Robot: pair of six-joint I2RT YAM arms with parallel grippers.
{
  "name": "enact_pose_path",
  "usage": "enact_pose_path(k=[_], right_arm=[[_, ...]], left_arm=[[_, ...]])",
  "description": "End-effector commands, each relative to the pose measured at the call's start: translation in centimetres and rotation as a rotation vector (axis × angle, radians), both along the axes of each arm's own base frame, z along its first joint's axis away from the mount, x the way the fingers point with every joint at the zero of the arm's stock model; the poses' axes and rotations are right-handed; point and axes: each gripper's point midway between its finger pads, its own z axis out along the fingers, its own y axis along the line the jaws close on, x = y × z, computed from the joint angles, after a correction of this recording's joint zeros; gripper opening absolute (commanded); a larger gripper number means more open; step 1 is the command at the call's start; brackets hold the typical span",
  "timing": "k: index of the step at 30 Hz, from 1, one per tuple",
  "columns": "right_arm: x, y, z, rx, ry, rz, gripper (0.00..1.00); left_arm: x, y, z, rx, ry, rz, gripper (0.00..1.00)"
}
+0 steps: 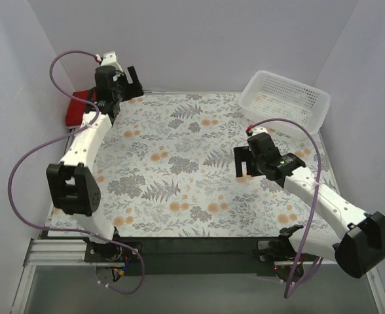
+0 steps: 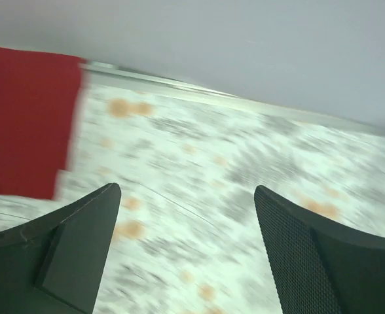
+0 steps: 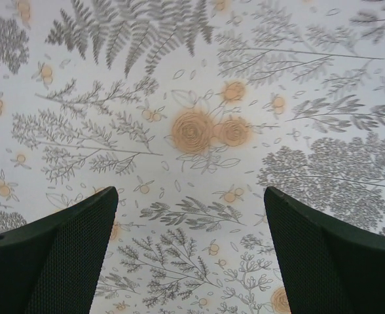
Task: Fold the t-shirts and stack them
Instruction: Reset both grippers
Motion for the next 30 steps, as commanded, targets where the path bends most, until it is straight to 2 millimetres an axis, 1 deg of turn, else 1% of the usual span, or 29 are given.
enact_pose_path(k=[1,2,3,4,5,6,7,8,9,10,11,12,13,14,15,16,17,18,20,21,22,23,24,25,26,27,30], right_arm=[[1.2,-3.2,2.5,0.021,-0.104,-0.144,0.98],[1.5,-4.3,2.9,0.022,-0.118,-0.186,0.98],[1.5,-5.3,4.0,0.026,-0.161,-0.216,0.98],[1.7,-5.9,4.6,0.028,-0.185,-0.236,0.98],[1.8,-6.9,5.2,0.021,-0.209,-0.263,0.98],[1.7,-7.9,6.4,0.015,-0.256,-0.290,0.98],[1.6,-8.4,7.1,0.010,-0.283,-0.306,0.98],[1.4,-8.9,7.8,0.009,-0.311,-0.317,0.99],[1.0,-9.8,8.9,0.004,-0.360,-0.339,0.98],[0.9,-10.1,9.7,0.008,-0.389,-0.347,0.98],[0.6,-10.4,10.2,0.008,-0.413,-0.351,0.98],[0.1,-11.1,11.6,0.011,-0.465,-0.358,0.98],[-0.2,-11.5,12.3,0.012,-0.490,-0.365,0.98],[-0.5,-11.8,12.8,0.013,-0.514,-0.369,0.98],[-1.1,-12.6,13.7,0.006,-0.557,-0.380,0.98],[-1.4,-13.0,14.2,0.009,-0.587,-0.388,0.98],[-1.6,-13.3,14.4,0.001,-0.608,-0.390,0.98],[-2.2,-14.2,15.2,-0.001,-0.652,-0.412,0.98],[-2.4,-14.8,15.2,-0.017,-0.687,-0.425,0.98],[-2.8,-15.1,15.5,-0.010,-0.713,-0.431,0.98],[-2.9,-15.2,15.5,-0.005,-0.722,-0.436,0.98],[-2.9,-15.2,15.1,0.001,-0.728,-0.440,0.98],[-3.2,-15.3,15.1,0.013,-0.742,-0.444,0.98],[-3.3,-15.4,15.0,0.018,-0.747,-0.446,0.98],[-3.3,-15.4,14.7,0.018,-0.751,-0.448,0.99],[-3.4,-15.5,14.3,0.022,-0.759,-0.451,0.99],[-3.5,-15.5,13.7,0.026,-0.771,-0.447,0.98]], left_arm=[[-6.8,-6.5,4.8,-0.191,-0.064,-0.151,0.83],[-8.4,-7.2,5.5,-0.212,-0.070,-0.164,0.84],[-10.0,-7.7,5.5,-0.243,-0.063,-0.179,0.84],[-13.1,-7.9,6.7,-0.250,-0.092,-0.198,0.84],[-14.8,-7.6,6.4,-0.249,-0.076,-0.195,0.84],[-16.1,-6.9,6.5,-0.233,-0.084,-0.171,0.85],[-19.0,-6.1,8.0,-0.218,-0.134,-0.161,0.85],[-20.6,-5.1,7.6,-0.188,-0.115,-0.123,0.85],[-22.2,-4.2,8.0,-0.169,-0.132,-0.092,0.86],[-23.6,-2.7,8.1,-0.148,-0.141,-0.022,0.86],[-26.5,-1.6,8.7,-0.142,-0.166,0.014,0.86],[-27.8,-0.8,8.8,-0.142,-0.178,0.048,0.86],[-29.1,0.8,9.1,-0.136,-0.199,0.136,0.86],[-31.5,1.9,9.5,-0.140,-0.226,0.186,0.87],[-32.5,3.0,9.6,-0.142,-0.240,0.249,0.90],[-33.8,5.1,9.5,-0.126,-0.255,0.367,0.92],[-35.0,6.3,9.2,-0.124,-0.282,0.438,0.93],[-35.6,7.1,9.1,-0.126,-0.297,0.487,0.97],[-36.5,8.7,8.4,-0.129,-0.323,0.603,0.98],[-36.5,8.8,7.2,-0.119,-0.312,0.605,0.98],[-36.2,8.6,7.0,-0.118,-0.325,0.595,0.98],[-36.0,8.5,6.5,-0.109,-0.324,0.583,0.98],[-35.7,8.3,4.9,-0.103,-0.306,0.576,0.98],[-35.5,8.2,4.8,-0.113,-0.321,0.571,0.98],[-35.4,8.0,4.2,-0.119,-0.319,0.565,0.98],[-35.0,7.7,2.9,-0.128,-0.305,0.554,0.98],[-34.8,7.2,2.5,-0.169,-0.349,0.534,0.98]])
